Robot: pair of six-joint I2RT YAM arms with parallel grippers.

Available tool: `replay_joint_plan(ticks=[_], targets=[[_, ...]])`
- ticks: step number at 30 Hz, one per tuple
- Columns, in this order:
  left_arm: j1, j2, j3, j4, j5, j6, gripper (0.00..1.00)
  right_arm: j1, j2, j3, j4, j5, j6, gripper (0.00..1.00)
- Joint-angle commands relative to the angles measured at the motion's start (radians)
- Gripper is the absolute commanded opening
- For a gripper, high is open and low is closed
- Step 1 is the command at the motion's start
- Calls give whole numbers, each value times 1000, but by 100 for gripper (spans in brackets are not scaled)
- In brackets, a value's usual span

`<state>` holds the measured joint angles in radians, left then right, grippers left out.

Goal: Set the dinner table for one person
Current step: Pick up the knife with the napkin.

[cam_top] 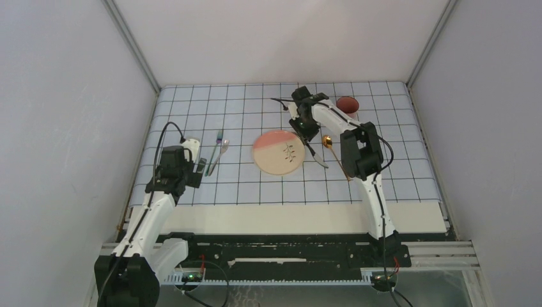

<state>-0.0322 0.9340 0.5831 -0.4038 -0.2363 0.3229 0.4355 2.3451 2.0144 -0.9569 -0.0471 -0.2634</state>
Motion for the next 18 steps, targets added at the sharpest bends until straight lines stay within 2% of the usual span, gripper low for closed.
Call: replay_joint_plan(ticks=[1,18], targets=[[7,-9,2,12,-8,5,100,20,24,97,-29,14,9,37],[6,-4,-6,16,-4,10,100,35,107,152,-53,20,6,37]])
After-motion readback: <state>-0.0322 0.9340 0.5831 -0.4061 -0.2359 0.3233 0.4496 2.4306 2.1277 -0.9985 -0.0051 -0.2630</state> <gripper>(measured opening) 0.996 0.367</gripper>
